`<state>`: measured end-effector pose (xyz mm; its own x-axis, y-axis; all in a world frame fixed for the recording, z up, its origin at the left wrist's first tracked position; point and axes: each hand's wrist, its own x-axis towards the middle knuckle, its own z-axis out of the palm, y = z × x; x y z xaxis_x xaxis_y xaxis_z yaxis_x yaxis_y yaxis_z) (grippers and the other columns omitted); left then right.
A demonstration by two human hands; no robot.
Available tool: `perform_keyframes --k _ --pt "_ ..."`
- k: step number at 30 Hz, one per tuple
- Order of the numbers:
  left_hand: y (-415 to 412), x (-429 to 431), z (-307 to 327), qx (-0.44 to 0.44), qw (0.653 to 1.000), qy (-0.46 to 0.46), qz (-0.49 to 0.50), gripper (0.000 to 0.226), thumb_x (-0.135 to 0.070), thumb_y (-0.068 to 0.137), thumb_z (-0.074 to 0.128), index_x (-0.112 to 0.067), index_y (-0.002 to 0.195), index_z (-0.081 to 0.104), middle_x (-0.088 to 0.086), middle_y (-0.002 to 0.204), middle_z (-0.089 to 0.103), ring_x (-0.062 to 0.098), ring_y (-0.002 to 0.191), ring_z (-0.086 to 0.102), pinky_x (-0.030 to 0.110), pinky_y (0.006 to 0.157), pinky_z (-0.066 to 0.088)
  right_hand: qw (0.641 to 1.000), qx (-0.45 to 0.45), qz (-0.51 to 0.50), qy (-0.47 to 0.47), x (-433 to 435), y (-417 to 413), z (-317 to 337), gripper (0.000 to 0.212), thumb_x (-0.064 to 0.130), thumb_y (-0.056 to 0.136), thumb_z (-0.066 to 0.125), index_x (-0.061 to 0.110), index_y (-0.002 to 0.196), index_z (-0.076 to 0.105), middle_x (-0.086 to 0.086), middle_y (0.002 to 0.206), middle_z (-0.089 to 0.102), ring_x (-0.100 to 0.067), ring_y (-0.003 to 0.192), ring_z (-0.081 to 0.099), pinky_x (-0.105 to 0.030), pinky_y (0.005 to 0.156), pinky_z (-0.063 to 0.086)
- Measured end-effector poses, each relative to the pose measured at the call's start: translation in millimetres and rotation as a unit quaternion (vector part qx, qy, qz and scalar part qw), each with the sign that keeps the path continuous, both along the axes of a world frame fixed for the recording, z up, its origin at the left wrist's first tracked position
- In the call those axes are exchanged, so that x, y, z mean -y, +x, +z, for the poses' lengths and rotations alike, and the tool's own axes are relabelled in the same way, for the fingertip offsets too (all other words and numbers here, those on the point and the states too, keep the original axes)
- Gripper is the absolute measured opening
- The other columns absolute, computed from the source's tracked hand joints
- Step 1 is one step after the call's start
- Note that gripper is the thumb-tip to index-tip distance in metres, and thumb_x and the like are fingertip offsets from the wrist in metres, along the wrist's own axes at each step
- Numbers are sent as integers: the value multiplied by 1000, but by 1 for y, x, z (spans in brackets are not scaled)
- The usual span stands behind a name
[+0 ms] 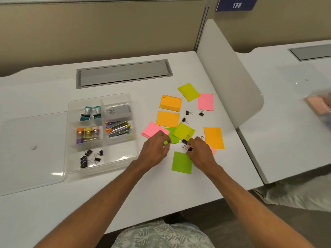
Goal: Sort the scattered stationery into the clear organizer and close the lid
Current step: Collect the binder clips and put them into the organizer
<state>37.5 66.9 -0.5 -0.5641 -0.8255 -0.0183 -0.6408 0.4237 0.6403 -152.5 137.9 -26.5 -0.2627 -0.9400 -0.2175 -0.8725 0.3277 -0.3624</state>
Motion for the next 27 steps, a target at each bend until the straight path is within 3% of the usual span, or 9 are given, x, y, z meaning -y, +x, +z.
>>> perform_keyframes --k 4,7,10,12,17,21,27 --pt "-18 -2 -3 -22 997 43 52 14 -17 88 63 -13 100 70 3 99 64 18 81 61 36 74 51 999 23 16 -29 2 -9 -2 12 9 85 62 8 96 66 -13 92 61 -31 86 58 -31 64 35" --pt "-32 -5 -4 -84 973 161 145 13 -16 85 67 -10 96 71 4 90 72 19 78 67 36 78 56 995 76 -13 -56 4 -15 3 14 13 81 68 10 94 69 -12 90 67 -29 84 60 -33 67 43" --pt "-49 -9 -3 -160 893 369 203 31 -25 84 73 -2 104 67 16 89 74 27 78 73 36 71 60 980 167 -40 -100 6 -17 14 17 15 75 77 12 89 68 -4 85 71 -20 78 65 -34 72 52" --pt "-60 -12 -2 -193 854 433 214 33 -25 86 72 3 103 67 22 93 73 30 80 73 36 70 61 968 218 -36 -118 6 -17 20 19 17 74 80 15 88 67 2 83 71 -14 76 65 -32 70 53" --pt "-80 -12 0 -251 843 396 262 18 -8 89 65 9 94 66 24 87 72 35 74 73 43 74 61 951 272 -19 -145 6 -31 24 20 23 78 80 15 91 67 5 86 70 -8 80 65 -23 73 52" --pt "-83 -3 3 -253 840 389 280 13 -8 90 63 3 94 67 21 88 73 30 72 74 37 70 61 975 139 -88 -151 3 -61 14 11 20 85 68 16 95 65 2 94 68 -17 86 64 -30 73 48" --pt "-75 2 4 -246 846 375 287 11 -11 91 63 -1 94 68 19 88 74 29 74 75 40 75 61 996 41 -81 -18 5 -72 -1 34 35 85 70 13 108 57 -7 103 58 -27 95 55 -33 71 37"
